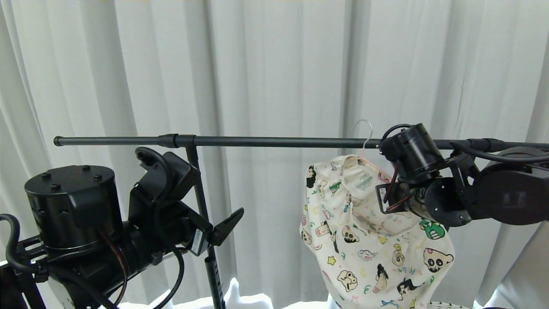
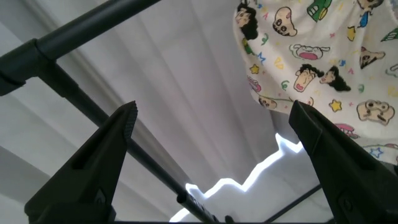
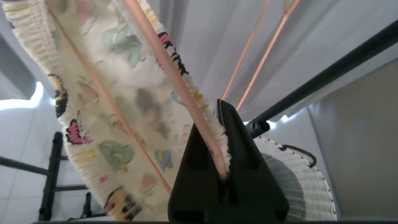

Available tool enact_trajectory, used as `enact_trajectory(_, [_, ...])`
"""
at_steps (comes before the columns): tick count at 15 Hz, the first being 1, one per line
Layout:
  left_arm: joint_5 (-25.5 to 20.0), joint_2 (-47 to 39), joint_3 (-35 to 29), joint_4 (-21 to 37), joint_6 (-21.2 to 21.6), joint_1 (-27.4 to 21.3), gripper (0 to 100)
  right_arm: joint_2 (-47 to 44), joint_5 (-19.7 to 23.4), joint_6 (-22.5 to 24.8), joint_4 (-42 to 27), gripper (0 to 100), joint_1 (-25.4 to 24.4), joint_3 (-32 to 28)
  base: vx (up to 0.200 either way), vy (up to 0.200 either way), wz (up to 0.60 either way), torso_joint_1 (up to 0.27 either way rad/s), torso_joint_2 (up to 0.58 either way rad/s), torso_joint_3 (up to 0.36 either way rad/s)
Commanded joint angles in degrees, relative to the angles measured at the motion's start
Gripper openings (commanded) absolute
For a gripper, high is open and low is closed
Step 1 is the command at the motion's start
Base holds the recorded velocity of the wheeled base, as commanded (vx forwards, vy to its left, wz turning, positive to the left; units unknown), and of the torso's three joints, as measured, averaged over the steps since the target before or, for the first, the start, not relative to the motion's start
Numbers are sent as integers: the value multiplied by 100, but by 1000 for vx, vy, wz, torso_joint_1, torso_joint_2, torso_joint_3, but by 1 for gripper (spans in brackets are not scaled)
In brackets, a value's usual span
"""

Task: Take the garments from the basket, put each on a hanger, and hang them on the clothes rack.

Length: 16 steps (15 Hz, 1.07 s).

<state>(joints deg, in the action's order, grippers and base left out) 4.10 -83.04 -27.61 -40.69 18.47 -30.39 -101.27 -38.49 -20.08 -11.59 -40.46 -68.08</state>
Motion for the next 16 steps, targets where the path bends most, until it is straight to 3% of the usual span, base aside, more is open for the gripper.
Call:
enact_trajectory(1, [3, 16, -7, 0, -1, -2, 100, -236, -1, 13, 8, 0, 179, -196, 0, 0, 0, 0, 0, 0])
enact_trajectory(5, [3, 25, -7, -9, -1, -11, 100, -578, -1, 373, -1, 0, 302, -495, 0, 0, 0, 0, 0, 0])
enact_trajectory(16, [-5, 95, -16, -9, 16, -318, 100, -904, -10, 487, -1, 0, 205, -513, 0, 0, 0, 0, 0, 0])
